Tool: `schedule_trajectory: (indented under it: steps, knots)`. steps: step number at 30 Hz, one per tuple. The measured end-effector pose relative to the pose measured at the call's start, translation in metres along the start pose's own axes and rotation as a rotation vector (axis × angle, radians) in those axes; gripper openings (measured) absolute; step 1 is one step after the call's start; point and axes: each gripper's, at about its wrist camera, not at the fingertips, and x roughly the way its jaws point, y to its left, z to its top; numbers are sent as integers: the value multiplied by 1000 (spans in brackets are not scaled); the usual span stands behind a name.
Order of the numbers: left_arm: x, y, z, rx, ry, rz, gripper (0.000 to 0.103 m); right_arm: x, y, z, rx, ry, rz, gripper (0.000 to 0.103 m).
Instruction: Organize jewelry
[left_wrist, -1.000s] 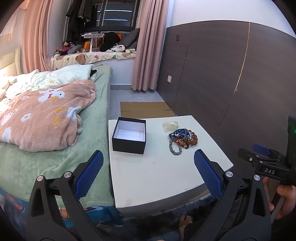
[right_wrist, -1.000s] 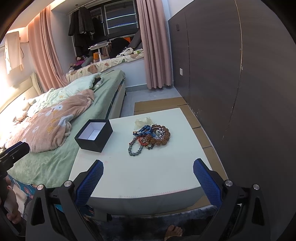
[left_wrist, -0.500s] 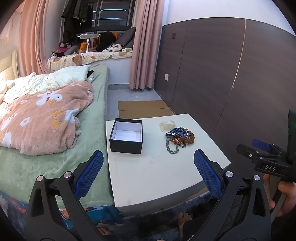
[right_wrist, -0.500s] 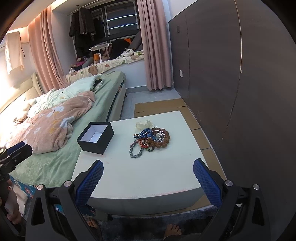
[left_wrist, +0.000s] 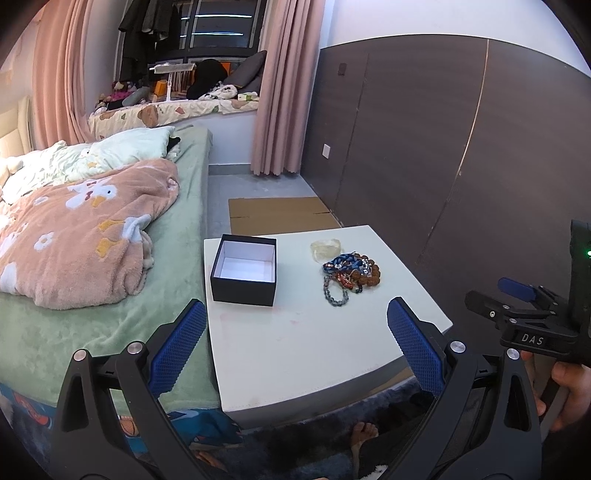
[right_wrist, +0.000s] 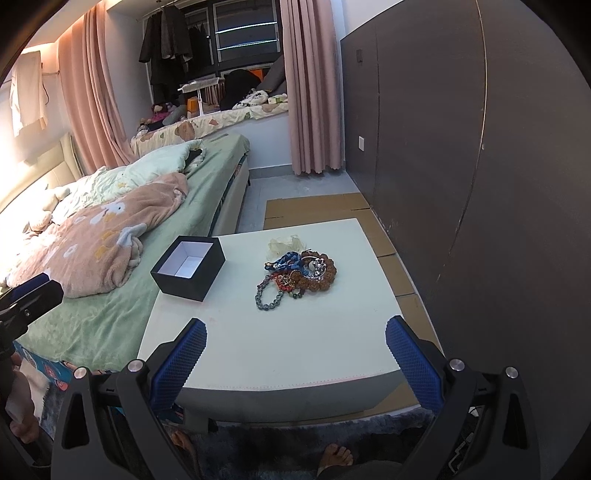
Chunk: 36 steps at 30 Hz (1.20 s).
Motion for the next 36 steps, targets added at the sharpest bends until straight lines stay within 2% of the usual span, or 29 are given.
schedule_trajectory:
  steps: [11, 24, 29, 36]
  knots:
    - [15, 3, 2, 11, 13, -20, 98, 9, -2, 5, -8, 24, -10, 95]
    - [79, -7, 20, 5, 59, -53, 98, 55, -27, 17, 40, 38, 13, 95]
    - [111, -17, 30, 19, 79, -74, 97, 81, -44, 24, 80, 61, 18, 85]
    - [159, -35, 41, 32, 120, -111, 88, 118, -65, 28, 146, 107, 43, 81]
